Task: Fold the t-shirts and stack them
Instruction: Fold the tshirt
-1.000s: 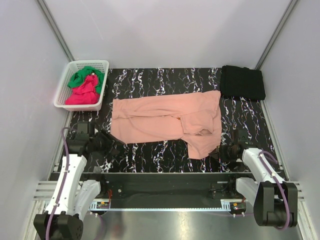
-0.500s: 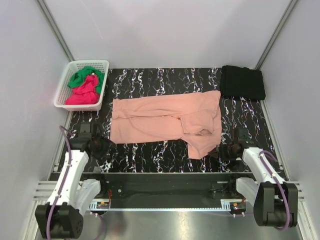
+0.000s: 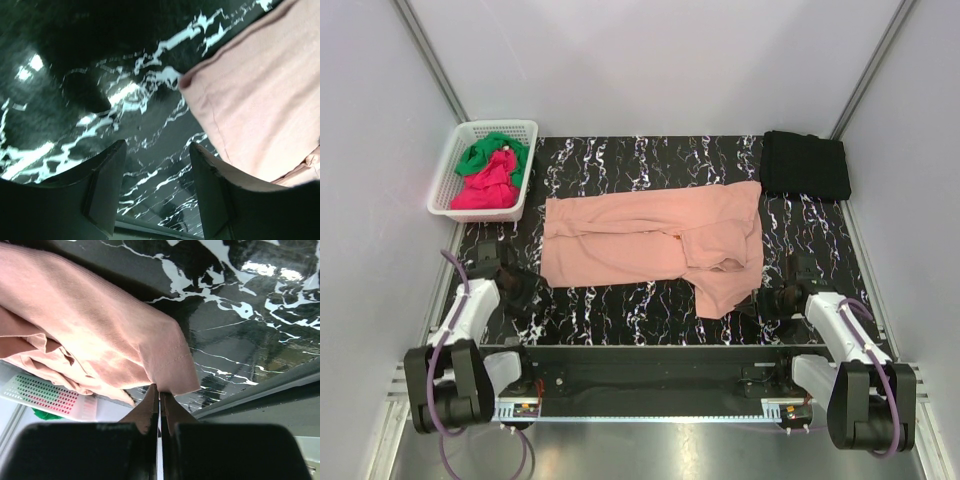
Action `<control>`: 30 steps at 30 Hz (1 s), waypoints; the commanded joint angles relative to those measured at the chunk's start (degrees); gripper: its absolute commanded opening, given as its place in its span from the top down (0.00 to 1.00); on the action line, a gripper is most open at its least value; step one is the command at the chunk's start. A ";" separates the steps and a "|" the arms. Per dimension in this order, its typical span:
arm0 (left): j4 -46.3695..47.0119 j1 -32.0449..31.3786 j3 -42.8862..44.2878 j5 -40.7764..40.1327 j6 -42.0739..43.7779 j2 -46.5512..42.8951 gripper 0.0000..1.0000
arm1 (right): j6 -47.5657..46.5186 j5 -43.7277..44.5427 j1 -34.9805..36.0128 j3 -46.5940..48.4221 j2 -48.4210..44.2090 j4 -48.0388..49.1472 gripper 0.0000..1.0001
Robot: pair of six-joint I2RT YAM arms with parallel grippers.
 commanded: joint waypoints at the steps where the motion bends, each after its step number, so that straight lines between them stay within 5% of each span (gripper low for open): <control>1: 7.06 1.44 0.04 3.48 2.59 3.36 0.43 | -1.65 -0.94 -0.02 2.69 0.80 -0.32 1.00; 26: 14.44 2.50 4.87 3.92 6.10 16.46 0.47 | -2.97 -0.68 -0.02 2.08 1.68 0.03 1.00; 30: 14.88 2.50 5.22 4.98 6.46 18.39 0.55 | -2.97 -0.50 -0.02 2.25 1.85 0.12 1.00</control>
